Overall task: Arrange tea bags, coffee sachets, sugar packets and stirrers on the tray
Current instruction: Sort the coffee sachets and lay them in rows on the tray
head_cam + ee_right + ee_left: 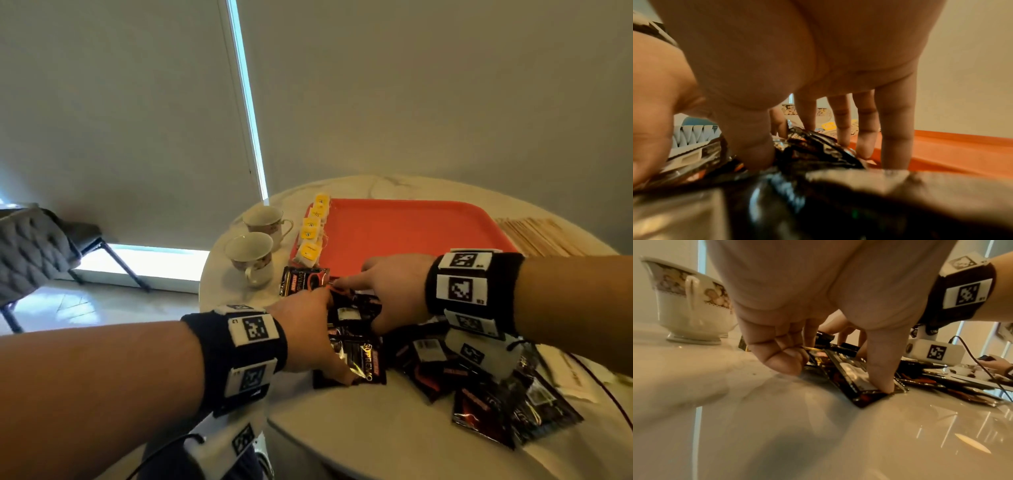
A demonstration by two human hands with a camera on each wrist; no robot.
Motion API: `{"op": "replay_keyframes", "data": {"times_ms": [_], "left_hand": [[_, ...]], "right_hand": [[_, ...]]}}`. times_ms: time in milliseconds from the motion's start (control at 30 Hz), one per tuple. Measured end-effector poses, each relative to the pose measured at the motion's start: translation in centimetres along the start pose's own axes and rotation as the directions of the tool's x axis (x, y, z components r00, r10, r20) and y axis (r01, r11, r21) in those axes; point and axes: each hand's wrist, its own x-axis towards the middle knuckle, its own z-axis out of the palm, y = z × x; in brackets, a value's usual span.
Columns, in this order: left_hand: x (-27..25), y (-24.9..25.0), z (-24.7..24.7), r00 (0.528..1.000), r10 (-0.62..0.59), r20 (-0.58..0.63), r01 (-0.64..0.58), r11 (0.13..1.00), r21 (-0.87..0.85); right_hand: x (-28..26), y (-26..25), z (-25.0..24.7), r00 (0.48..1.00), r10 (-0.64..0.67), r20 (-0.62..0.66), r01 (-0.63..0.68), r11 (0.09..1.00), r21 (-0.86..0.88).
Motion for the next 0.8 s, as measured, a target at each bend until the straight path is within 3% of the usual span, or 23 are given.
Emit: {"op": "replay_keyframes", "data": {"times_ms": [267, 467, 633, 700, 800], "left_hand": [[1.2, 0.0, -0.7, 0.998, -0.048, -0.03, 0.047, 0.998, -0.03], [1.7, 0.0, -1.0, 0.989, -0.143, 0.036, 0.147, 0.945, -0.293], [1.3, -1.1, -1.9, 0.976, -0.161, 0.146, 0.217, 0.741, -0.635], [1.1, -1.8, -2.0, 0.976, -0.153, 0.152, 0.214, 0.603, -0.769], [1.0, -3.1, -1.9, 0.983, -0.152, 0.103, 0.147, 0.317, -0.937]], "right_hand": [[0.5, -0.7, -0.8, 0.998, -0.021, -0.065, 0.023, 0.999, 0.025], [0.1, 0.1, -0.6, 0.981, 0.071, -0.18, -0.028, 0.974, 0.226], [-1.1, 1.8, -1.0, 0.944, 0.166, -0.284, -0.039, 0.914, 0.403], [-1.4, 2.6, -1.0, 0.923, 0.206, -0.326, -0.019, 0.868, 0.496], [-1.8, 3.8, -1.3, 0.883, 0.267, -0.386, 0.063, 0.748, 0.661]]}}
